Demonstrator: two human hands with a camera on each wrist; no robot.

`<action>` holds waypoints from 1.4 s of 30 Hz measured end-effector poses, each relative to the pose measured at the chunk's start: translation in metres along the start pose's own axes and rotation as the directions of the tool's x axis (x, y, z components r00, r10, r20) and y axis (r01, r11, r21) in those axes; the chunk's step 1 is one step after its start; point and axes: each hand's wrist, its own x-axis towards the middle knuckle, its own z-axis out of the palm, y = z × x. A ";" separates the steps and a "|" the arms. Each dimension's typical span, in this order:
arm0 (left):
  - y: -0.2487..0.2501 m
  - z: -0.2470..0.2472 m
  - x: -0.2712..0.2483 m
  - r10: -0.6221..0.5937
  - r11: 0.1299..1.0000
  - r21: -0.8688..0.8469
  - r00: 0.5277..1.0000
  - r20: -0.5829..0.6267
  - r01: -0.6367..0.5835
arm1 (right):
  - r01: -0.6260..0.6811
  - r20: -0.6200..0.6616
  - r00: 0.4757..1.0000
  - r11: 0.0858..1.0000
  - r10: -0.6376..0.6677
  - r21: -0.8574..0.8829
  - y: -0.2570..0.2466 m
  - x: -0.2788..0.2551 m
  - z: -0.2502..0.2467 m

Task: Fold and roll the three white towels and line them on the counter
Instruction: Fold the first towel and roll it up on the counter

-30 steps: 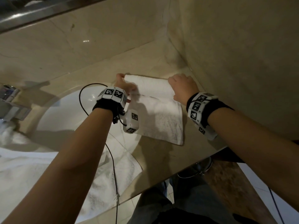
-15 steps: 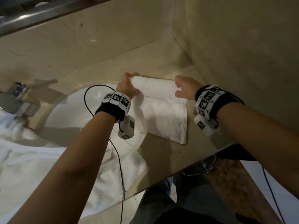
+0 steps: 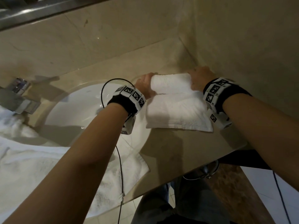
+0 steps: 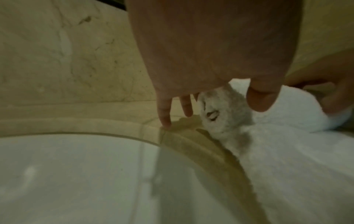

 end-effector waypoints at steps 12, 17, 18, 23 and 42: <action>-0.003 -0.018 0.013 0.053 0.996 -0.085 0.978 0.201 -0.036 | 0.081 -0.108 0.991 0.997 -0.082 -0.015 0.012 -0.021 0.014; -0.004 -0.010 0.008 0.019 0.997 -0.078 0.971 0.237 0.000 | 0.094 -0.145 0.984 0.994 -0.101 -0.053 0.008 -0.034 0.017; -0.005 -0.009 0.005 0.006 0.993 -0.117 0.969 0.245 0.023 | 0.103 -0.153 0.982 0.993 -0.111 -0.056 0.006 -0.037 0.018; 0.000 -0.006 -0.010 0.006 0.960 -0.271 0.967 0.255 0.066 | 0.176 -0.187 0.962 0.975 -0.199 -0.135 0.007 -0.049 0.029; 0.032 -0.003 -0.036 0.024 0.979 0.198 0.988 0.153 -0.055 | 0.008 -0.107 0.994 0.972 0.018 0.237 0.012 -0.082 0.035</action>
